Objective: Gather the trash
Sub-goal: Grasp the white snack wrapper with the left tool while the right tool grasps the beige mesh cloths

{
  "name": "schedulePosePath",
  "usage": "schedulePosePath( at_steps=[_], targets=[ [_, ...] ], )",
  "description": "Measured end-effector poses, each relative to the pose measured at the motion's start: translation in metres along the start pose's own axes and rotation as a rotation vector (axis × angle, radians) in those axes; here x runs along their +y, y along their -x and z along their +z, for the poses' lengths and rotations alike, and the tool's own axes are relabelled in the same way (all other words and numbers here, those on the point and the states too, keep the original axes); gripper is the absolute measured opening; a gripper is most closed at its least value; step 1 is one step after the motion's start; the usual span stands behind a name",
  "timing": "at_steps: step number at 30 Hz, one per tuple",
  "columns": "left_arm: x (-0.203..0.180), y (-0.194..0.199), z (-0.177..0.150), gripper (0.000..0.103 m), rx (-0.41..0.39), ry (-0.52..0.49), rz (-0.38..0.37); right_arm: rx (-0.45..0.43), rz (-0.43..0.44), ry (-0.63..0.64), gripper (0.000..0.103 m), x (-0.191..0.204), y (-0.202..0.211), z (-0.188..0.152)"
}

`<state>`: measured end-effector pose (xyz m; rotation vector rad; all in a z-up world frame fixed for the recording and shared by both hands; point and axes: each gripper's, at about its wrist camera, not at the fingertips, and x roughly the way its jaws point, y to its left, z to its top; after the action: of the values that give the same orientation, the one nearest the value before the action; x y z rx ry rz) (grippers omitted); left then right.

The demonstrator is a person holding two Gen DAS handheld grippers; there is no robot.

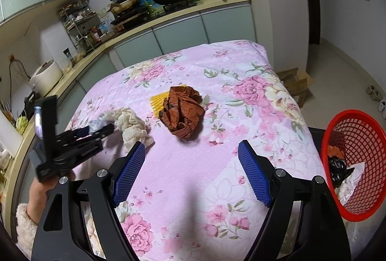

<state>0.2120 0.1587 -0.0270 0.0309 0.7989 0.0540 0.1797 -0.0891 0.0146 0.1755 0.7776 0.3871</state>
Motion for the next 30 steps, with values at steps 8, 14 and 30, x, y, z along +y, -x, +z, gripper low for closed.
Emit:
schedulePosePath(
  at_steps=[8,14,30],
  targets=[
    [0.025,0.027,-0.024,0.047,0.007,0.127,0.026,0.028,0.035,0.103,0.077,0.032,-0.020,-0.001],
    [0.042,0.048,-0.035,0.047,-0.023,0.209,0.045,0.050,0.061,0.203,0.077,0.062,-0.045,0.004],
    [0.067,0.061,-0.047,0.047,-0.033,0.285,0.072,0.157,0.056,0.360,0.077,0.118,-0.132,0.010]
  ],
)
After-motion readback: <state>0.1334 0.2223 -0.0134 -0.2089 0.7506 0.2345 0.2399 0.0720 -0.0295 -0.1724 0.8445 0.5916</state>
